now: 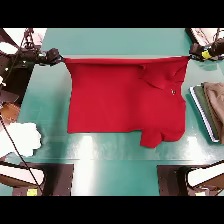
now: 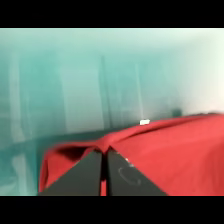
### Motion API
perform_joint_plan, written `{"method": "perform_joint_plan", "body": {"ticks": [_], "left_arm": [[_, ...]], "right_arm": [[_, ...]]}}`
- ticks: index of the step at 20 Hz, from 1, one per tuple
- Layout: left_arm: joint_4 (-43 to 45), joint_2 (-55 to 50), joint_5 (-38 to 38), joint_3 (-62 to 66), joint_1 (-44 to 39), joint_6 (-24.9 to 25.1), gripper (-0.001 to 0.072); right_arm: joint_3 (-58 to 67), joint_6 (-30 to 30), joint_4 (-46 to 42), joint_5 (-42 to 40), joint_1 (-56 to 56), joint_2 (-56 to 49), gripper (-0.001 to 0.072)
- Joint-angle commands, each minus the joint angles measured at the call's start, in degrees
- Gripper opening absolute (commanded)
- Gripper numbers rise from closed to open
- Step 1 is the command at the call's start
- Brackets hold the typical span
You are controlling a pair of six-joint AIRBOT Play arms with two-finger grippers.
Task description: Fold the shirts.
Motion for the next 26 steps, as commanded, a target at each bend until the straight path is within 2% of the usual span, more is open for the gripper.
{"method": "perform_joint_plan", "body": {"ticks": [1,5,9,13,14,15,16,19,21,24,25,26], "left_arm": [[3.10,-1.51,-5.33,-0.11,-0.68,1.03,0.0023],[10.62,-2.12,-8.52,-3.34,-3.91,0.92,0.0023],[12.72,-2.12,-6.60,-8.74,-5.44,0.20,0.0023],[14.01,-2.08,-6.80,-9.79,-5.44,-4.44,0.0026],[14.03,-1.99,-7.13,-9.79,-5.42,-5.44,0.0130],[14.05,-1.81,-7.72,-9.77,-5.42,-5.62,0.0476],[14.43,-1.70,-8.68,-9.51,-5.35,-5.70,0.0589],[18.03,-1.66,-17.20,-5.35,-3.15,-8.63,0.0589],[18.62,-0.35,-23.71,-4.00,-0.28,-8.63,0.0589],[19.28,6.51,-25.18,-11.89,2.43,-8.39,0.0588],[19.37,10.05,-23.17,-17.57,2.43,-8.41,0.0518],[18.97,13.84,-20.31,-24.11,2.40,-8.39,0.0408]], "right_arm": [[-4.07,-0.37,-0.31,4.24,0.04,-0.26,0.0013],[-13.60,-0.35,-0.20,7.17,0.33,-0.02,0.0013],[-22.69,-0.33,-0.31,3.82,0.39,3.10,0.0014],[-27.78,-0.35,-0.31,2.08,0.15,6.23,0.0018],[-27.85,-0.35,-0.17,2.62,-0.17,6.58,0.0044],[-27.82,-0.35,-0.15,2.91,-0.68,7.15,0.0288],[-27.80,-0.35,-0.11,3.32,-1.18,7.89,0.0467],[-27.82,-0.79,-0.09,5.90,-3.85,12.02,0.0467],[-27.82,-3.87,0.37,9.79,-6.16,16.00,0.0441],[-28.61,-6.86,0.59,16.33,-9.03,21.79,0.0429],[-29.99,-7.98,2.10,16.68,-9.68,23.98,0.0429],[-31.56,-8.90,4.68,16.24,-10.32,25.81,0.0427]]}}
